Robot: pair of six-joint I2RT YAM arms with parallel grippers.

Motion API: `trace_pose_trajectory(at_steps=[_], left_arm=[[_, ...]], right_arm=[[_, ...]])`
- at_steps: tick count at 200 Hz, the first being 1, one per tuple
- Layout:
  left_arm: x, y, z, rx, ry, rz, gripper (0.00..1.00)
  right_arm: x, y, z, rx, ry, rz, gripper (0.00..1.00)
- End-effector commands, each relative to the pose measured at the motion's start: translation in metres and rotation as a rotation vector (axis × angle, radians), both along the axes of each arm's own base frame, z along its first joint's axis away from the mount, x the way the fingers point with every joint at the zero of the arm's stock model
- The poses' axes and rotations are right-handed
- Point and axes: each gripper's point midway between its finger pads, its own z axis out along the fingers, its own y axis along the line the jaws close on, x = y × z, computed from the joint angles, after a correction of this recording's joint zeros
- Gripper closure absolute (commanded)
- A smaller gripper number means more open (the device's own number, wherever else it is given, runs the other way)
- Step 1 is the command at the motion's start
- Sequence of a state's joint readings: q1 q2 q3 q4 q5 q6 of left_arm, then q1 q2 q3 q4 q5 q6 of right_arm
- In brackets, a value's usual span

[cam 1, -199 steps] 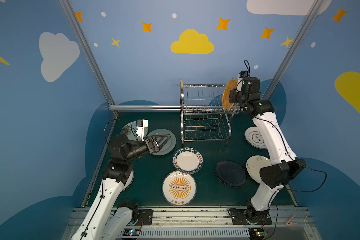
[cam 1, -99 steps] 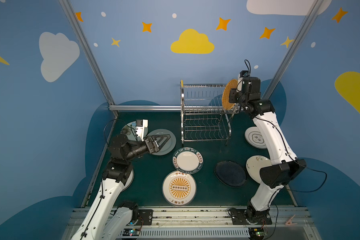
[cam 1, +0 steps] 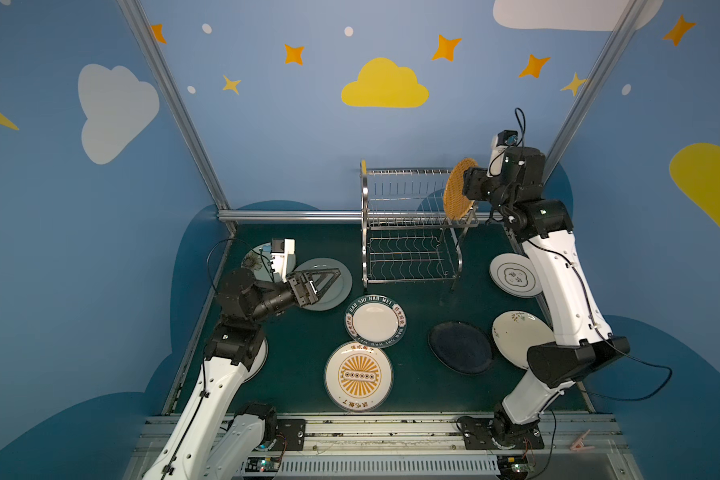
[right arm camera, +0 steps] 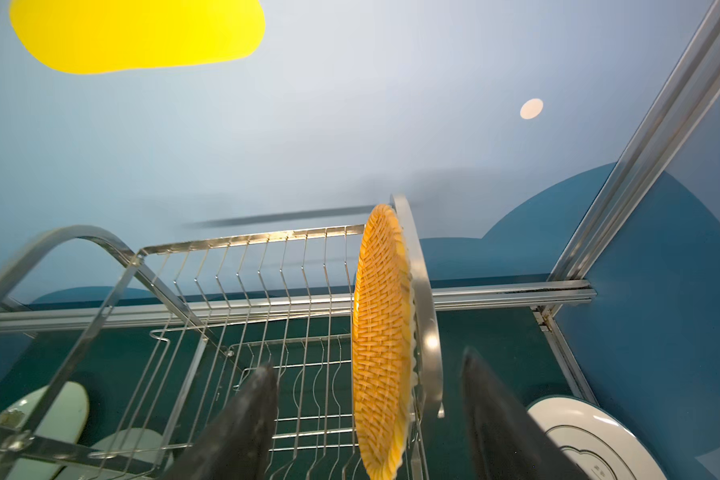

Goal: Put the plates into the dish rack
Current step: 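Lower the wicker plate into the rack slot and open the right gripper, then move the left gripper to the sunflower plate while the right arm draws back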

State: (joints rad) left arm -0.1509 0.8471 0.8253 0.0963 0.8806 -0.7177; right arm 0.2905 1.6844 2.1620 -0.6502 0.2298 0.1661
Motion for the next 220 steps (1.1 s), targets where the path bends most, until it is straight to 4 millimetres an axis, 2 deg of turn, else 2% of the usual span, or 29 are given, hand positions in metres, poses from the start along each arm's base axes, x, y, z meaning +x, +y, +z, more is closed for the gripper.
trace_pose_trajectory(at_steps=[1, 25, 45, 78, 93, 122, 161, 178, 187, 190, 220], left_arm=[[-0.002, 0.002, 0.004, 0.004, -0.022, 0.005, 0.0], [-0.001, 0.002, 0.002, 0.006, -0.016, 0.01, 0.0], [0.0, 0.002, 0.001, 0.011, -0.013, 0.013, 0.0], [0.004, 0.004, -0.004, 0.026, 0.001, 0.026, 0.0], [0.005, 0.003, -0.006, 0.036, 0.012, 0.031, 0.0], [0.005, 0.002, -0.011, 0.064, 0.018, 0.045, 0.0], [0.012, 0.006, -0.031, 0.14, 0.06, 0.12, 0.0], [0.012, 0.007, -0.047, 0.215, 0.092, 0.167, 0.0], [0.011, 0.013, -0.058, 0.241, 0.138, 0.199, 0.0], [0.011, 0.015, -0.061, 0.249, 0.154, 0.212, 0.0], [0.007, 0.053, -0.106, 0.276, 0.331, 0.439, 0.0]], right_arm=[[-0.031, -0.003, 0.038, 0.079, -0.083, 0.02, 0.26], [-0.057, 0.005, 0.046, 0.136, -0.128, 0.101, 0.19], [-0.087, 0.01, 0.044, 0.194, -0.154, 0.167, 0.16], [-0.133, 0.023, 0.018, 0.262, -0.17, 0.29, 0.15], [-0.155, 0.03, -0.004, 0.265, -0.177, 0.354, 0.13], [-0.185, 0.039, -0.058, 0.268, -0.142, 0.43, 0.11], [-0.209, 0.065, -0.13, 0.301, -0.064, 0.573, 0.08], [-0.215, 0.066, -0.159, 0.291, -0.025, 0.563, 0.08], [-0.219, 0.067, -0.166, 0.308, -0.03, 0.572, 0.08], [-0.22, 0.068, -0.176, 0.311, -0.013, 0.574, 0.08], [-0.227, 0.089, -0.229, 0.369, 0.043, 0.649, 0.08]])
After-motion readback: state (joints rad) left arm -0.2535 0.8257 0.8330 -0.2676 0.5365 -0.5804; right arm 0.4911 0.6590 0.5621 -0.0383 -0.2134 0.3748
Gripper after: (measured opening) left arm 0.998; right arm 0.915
